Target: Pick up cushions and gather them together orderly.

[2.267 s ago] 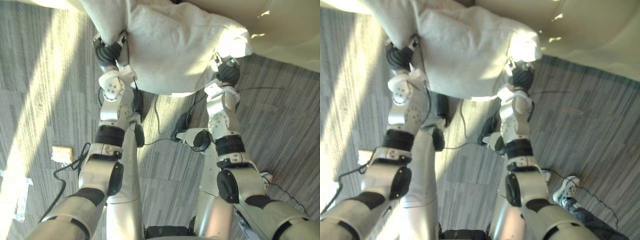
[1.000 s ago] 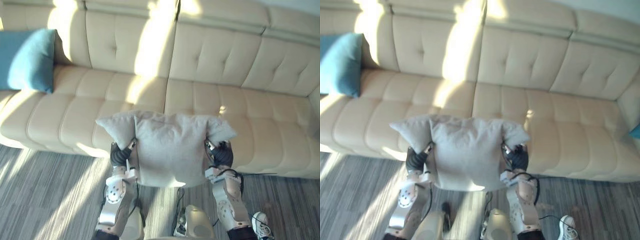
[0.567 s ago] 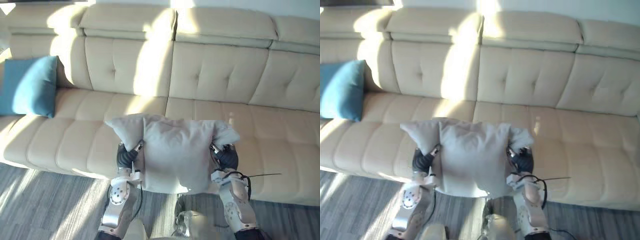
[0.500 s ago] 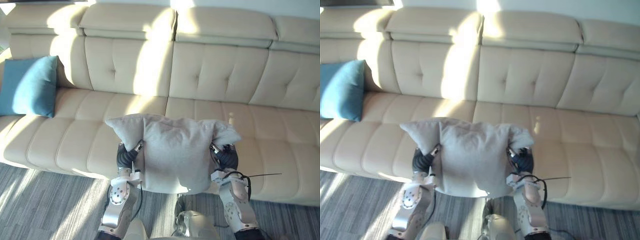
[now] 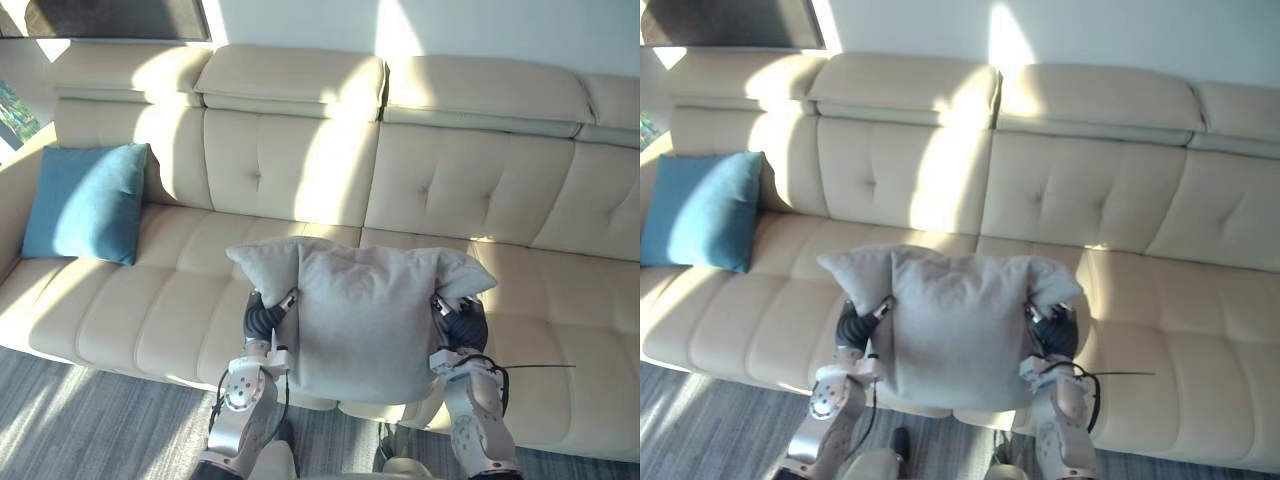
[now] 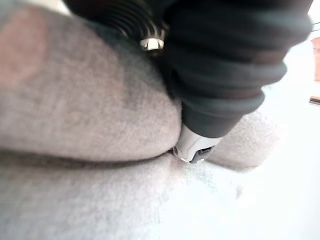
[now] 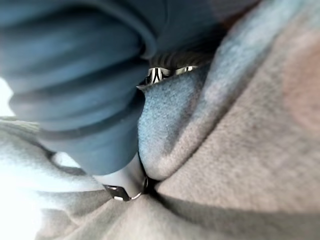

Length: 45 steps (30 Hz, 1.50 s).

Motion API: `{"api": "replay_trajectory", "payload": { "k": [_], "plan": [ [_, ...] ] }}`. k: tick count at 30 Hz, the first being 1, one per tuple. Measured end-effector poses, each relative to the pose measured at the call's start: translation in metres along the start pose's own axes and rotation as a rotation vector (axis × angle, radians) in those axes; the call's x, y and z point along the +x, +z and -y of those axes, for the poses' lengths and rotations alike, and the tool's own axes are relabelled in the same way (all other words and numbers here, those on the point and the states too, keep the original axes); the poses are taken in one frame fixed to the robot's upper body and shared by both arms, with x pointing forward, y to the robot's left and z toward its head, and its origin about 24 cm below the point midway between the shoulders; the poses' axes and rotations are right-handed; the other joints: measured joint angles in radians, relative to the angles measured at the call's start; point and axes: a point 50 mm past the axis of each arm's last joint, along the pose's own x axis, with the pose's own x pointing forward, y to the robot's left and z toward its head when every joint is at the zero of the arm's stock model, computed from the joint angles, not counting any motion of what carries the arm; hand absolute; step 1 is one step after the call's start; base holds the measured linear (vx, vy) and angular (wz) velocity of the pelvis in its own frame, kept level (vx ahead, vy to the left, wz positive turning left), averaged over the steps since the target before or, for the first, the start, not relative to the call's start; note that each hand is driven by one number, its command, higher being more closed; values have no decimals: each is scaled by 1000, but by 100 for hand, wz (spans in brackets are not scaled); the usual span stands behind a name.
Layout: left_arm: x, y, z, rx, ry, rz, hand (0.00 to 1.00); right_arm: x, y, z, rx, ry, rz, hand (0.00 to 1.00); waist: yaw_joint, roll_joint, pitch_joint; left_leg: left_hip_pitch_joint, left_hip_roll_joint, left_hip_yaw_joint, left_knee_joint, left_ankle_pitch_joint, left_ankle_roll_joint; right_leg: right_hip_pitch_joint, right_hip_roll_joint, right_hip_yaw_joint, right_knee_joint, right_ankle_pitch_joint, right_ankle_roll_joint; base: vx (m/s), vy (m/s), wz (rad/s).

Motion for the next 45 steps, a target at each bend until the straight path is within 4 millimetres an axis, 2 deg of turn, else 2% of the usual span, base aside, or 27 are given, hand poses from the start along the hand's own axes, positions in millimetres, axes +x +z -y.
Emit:
{"api": "replay_trajectory", "payload": {
  "k": [3,6,8,9,11,14,16,17,18,20,21,23,25,26,27,29,31,34,35,36,37,42,45],
  "plan": [
    [0,4,2,-4,-8,18,100,5,4,-5,-18,16,23,100,3,-3,-3,-3,-6,14,-22,13,0,-23,-1,14,0,3,4,45,18,-14],
    [5,13,6,-1,-10,57,100,22,20,-20,-50,36,103,100,-4,-3,-3,-12,-1,20,-45,27,-3,-46,5,14,-3,8,5,38,-23,-8],
    [20,31,13,1,-3,136,100,44,44,-43,-40,65,211,100,-4,-3,-3,-32,7,22,-86,58,-6,-85,14,17,-4,22,-5,-13,-35,-6],
    [24,36,15,5,-4,156,100,49,49,-48,-42,70,235,100,-3,-3,-3,-37,10,23,-93,64,-7,-93,17,19,-7,26,-7,-38,-26,-9],
    [49,68,22,61,-6,293,100,75,79,-75,-21,98,348,100,7,-3,4,-77,23,31,-106,89,-6,-135,32,25,-23,57,-15,-61,-18,-10],
    [79,104,27,96,25,417,100,99,108,-105,-24,120,436,100,11,-1,32,-109,28,33,-104,107,-6,-167,35,26,-20,66,-15,-105,-3,-2],
    [108,158,35,144,63,590,100,121,157,-138,-34,153,559,100,20,6,90,-165,38,35,-104,134,-5,-228,45,27,-12,86,-19,-186,10,-5],
    [111,169,36,147,69,622,100,123,167,-143,-40,157,585,100,23,7,104,-176,40,35,-104,139,-5,-239,48,27,-9,90,-21,-226,8,-12],
    [120,207,43,168,97,740,100,128,201,-160,-43,162,674,100,35,8,161,-203,47,37,-105,155,-6,-279,52,31,8,98,-25,-203,-5,-13],
    [125,235,47,178,121,819,100,128,226,-171,-27,159,733,100,45,7,194,-236,53,38,-105,169,-7,-324,56,36,27,101,-26,-140,-11,-11],
    [126,241,47,181,125,832,100,128,231,-173,-22,160,744,100,47,8,202,-242,54,38,-105,171,-7,-334,56,37,33,101,-26,-60,-13,-6],
    [133,276,48,210,168,898,100,130,259,-187,5,139,787,100,49,9,229,-301,55,38,-106,191,-8,-412,55,42,69,101,-26,-62,-13,-6],
    [137,292,52,217,180,920,100,132,271,-192,-10,114,807,100,50,10,241,-336,53,38,-106,200,-7,-456,52,46,87,101,-26,-40,2,-5],
    [140,307,57,219,193,933,100,134,284,-195,-24,88,828,100,49,9,256,-373,52,36,-106,208,-4,-501,48,45,106,101,-26,-35,6,-3],
    [140,309,58,220,195,936,100,134,285,-196,-24,85,830,100,48,9,259,-376,51,36,-106,209,-5,-504,48,45,107,101,-26,-34,2,-2],
    [140,330,62,223,209,970,100,131,306,-204,-13,68,861,100,42,9,286,-439,51,35,-106,222,-1,-575,46,47,122,104,-29,-33,-3,-5],
    [140,335,62,225,216,977,100,132,312,-207,-16,61,864,100,41,9,289,-475,53,37,-106,228,0,-614,48,48,121,113,-29,-10,-5,-11],
    [140,348,61,228,234,990,100,128,327,-212,-40,62,898,100,29,6,332,-538,54,36,-106,237,2,-677,49,50,120,126,-31,21,-9,-7],
    [140,351,61,220,234,990,0,127,329,-213,-36,61,902,100,21,1,342,-560,55,37,-106,239,3,-701,49,51,119,130,-31,33,-11,-5],
    [140,351,61,212,233,991,0,127,330,-214,-37,59,900,100,19,-1,348,-565,55,38,-106,239,3,-708,49,52,119,132,-30,44,-12,-7],
    [139,353,62,195,225,1008,0,128,331,-214,-35,50,897,0,12,-9,353,-582,54,39,-106,239,3,-725,49,53,118,134,-29,64,-14,-5],
    [135,370,60,138,241,1049,0,124,351,-205,-20,3,953,0,4,-12,355,-614,57,38,-103,239,3,-758,48,61,119,139,-28,58,-11,-4],
    [136,369,56,132,251,1041,0,125,350,-202,-23,2,951,0,4,-12,355,-617,59,40,-103,239,3,-763,49,66,119,139,-28,56,-7,-4]
  ]
}}
